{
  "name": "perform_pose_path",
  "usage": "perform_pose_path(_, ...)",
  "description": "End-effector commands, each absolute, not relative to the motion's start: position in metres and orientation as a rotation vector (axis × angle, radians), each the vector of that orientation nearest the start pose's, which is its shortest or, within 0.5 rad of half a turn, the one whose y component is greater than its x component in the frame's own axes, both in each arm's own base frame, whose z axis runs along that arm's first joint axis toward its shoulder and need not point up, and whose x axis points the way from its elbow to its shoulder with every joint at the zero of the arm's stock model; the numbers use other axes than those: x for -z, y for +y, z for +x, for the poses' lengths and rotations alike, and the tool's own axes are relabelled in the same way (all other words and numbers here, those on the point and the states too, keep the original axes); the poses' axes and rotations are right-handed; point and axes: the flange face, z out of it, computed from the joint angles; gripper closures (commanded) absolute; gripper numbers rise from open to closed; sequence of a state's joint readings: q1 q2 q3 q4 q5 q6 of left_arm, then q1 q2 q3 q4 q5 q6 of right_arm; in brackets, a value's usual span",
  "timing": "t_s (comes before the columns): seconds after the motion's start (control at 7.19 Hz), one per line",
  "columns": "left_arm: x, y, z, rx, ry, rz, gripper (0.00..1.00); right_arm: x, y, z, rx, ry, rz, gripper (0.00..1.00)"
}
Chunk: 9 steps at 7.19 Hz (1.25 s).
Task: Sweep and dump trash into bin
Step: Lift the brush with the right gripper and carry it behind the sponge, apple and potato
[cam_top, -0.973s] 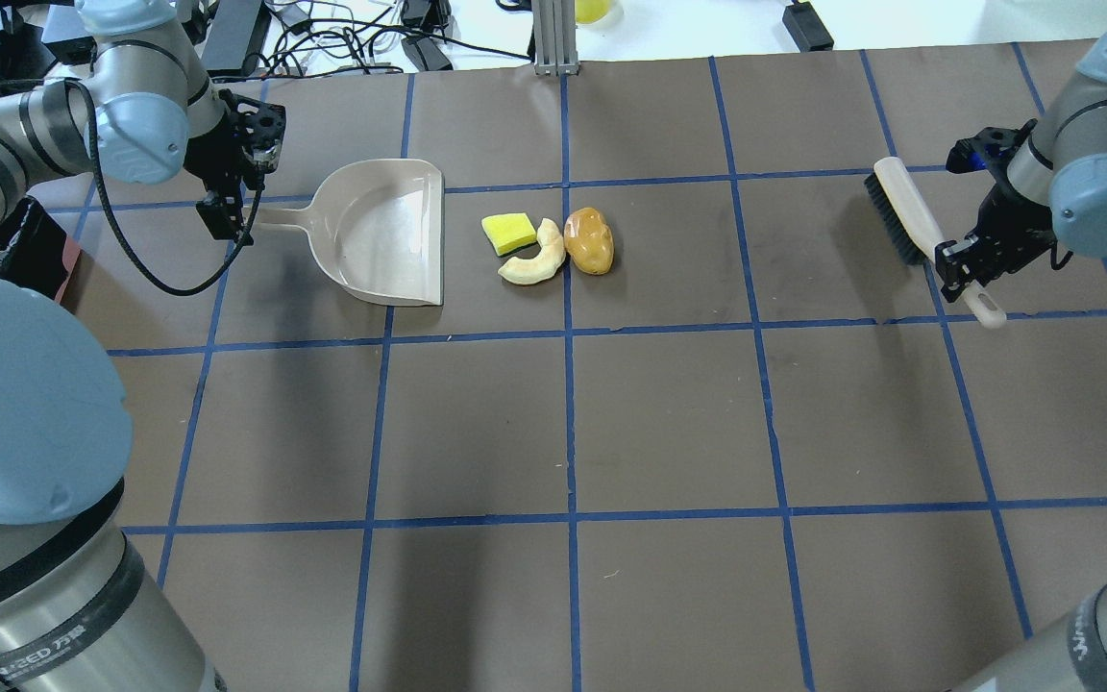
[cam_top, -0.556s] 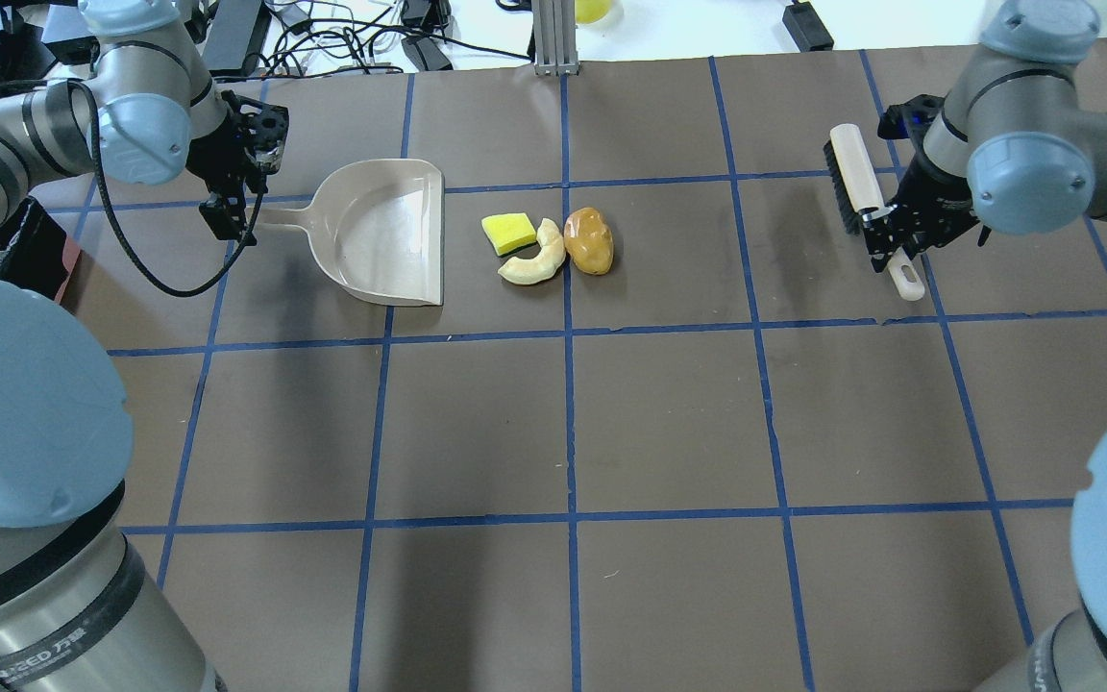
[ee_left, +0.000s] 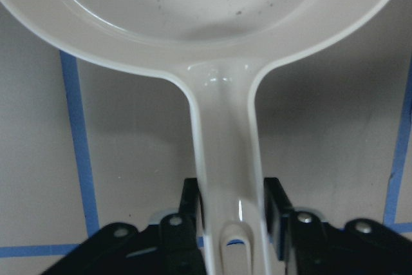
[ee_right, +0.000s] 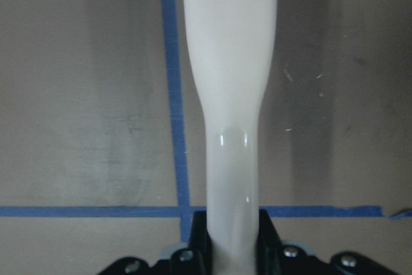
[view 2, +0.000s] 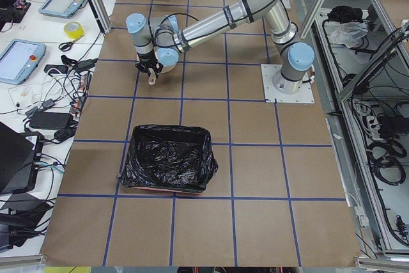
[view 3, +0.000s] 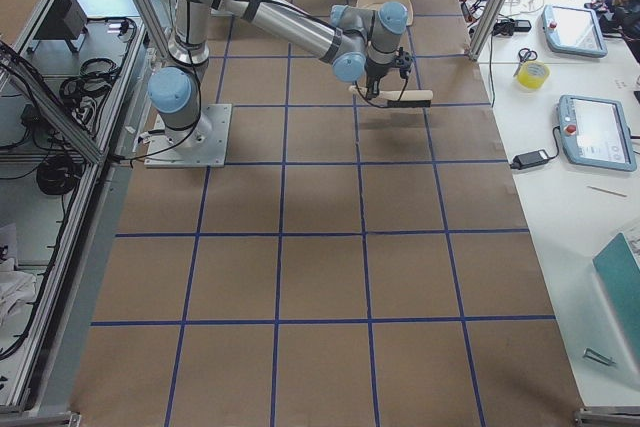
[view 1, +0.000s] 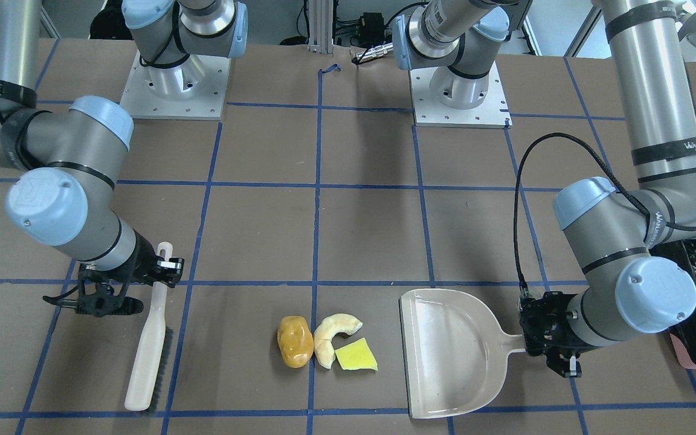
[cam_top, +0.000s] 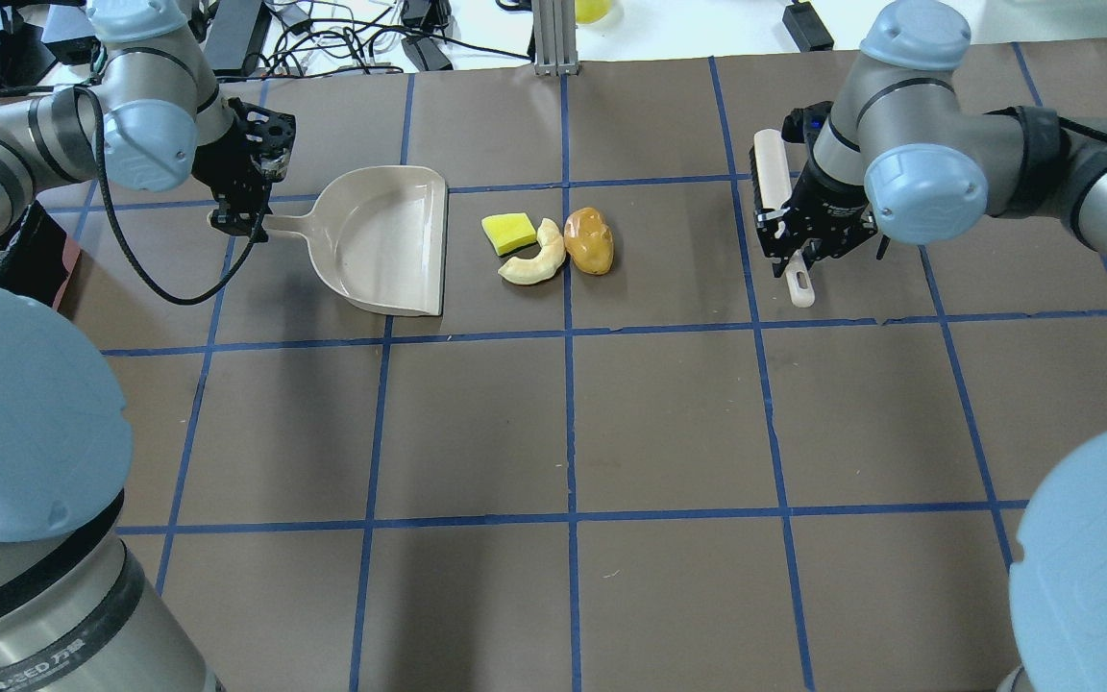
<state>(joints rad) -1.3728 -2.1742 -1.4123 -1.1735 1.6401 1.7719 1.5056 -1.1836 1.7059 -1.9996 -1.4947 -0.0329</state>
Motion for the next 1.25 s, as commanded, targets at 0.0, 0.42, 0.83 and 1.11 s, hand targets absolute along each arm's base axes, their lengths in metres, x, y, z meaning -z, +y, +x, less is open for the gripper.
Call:
perform_pose_path(0.0,-0.243,-0.701,0.012,0.13,-2.217,-2.227,0.97,-0.246,-0.589,0.146,-0.186,3.043,0.069,1.0)
perform_pose_path(0.42,-0.245,-0.704,0.011,0.152,-2.221,-2.242,1.0,-0.251,-0.583,0.199,-0.208,3.039,0.11,1.0)
perform_pose_path(0.83,-0.249,-0.703,-0.006,0.204,-2.218,-2.285,1.0,-0.248,-0.57,0.243,-0.239,3.008,0.197,1.0)
perform_pose_path(1.11,-0.25,-0.704,-0.01,0.201,-2.214,-2.294,1.0,-0.245,-0.562,0.267,-0.243,3.011,0.231,1.0)
